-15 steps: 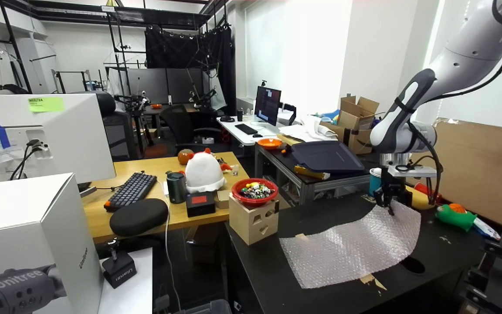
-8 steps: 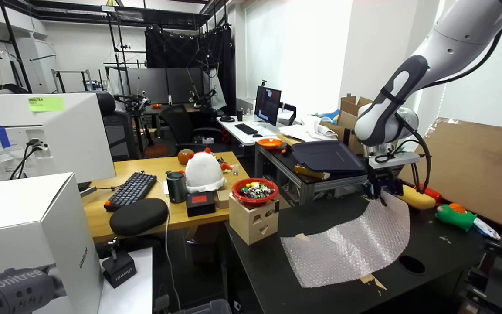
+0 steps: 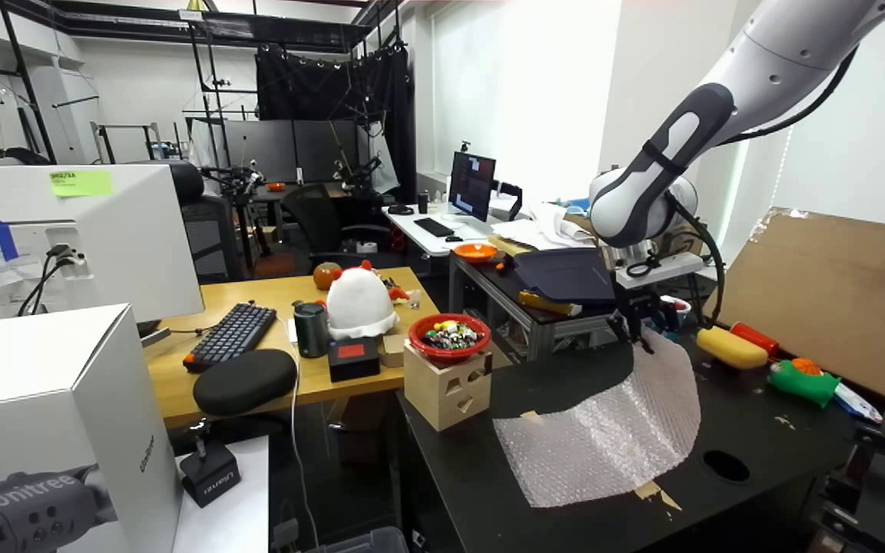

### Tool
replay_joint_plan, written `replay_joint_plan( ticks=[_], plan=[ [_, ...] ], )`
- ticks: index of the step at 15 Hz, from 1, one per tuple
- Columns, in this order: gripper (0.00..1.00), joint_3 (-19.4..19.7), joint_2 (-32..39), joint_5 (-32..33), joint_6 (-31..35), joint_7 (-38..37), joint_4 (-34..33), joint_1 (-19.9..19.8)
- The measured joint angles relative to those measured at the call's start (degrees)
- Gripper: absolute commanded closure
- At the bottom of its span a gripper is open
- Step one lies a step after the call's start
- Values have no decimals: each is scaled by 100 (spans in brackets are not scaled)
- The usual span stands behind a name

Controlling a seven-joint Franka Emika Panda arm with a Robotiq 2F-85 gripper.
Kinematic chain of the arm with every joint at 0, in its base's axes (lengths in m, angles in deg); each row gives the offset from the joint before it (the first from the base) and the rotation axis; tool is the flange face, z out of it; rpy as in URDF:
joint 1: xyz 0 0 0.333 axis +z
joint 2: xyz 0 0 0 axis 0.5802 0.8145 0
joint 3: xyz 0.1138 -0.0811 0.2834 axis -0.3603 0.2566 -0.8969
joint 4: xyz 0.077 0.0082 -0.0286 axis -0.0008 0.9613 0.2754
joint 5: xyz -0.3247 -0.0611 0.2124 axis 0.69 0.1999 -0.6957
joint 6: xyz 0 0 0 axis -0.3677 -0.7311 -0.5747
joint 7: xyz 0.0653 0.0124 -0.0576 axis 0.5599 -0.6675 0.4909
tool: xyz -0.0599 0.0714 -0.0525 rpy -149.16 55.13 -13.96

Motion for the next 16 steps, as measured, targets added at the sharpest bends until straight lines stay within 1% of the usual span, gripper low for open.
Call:
replay_joint_plan(
  ticks=[7,13,16],
  plan=[
    [100,-269,281,110,-478,-25,-635,332],
    [100,-312,869,308,-1111,-697,-1574,759],
    [100,-267,1109,335,-1333,-885,-1923,799]
  ],
)
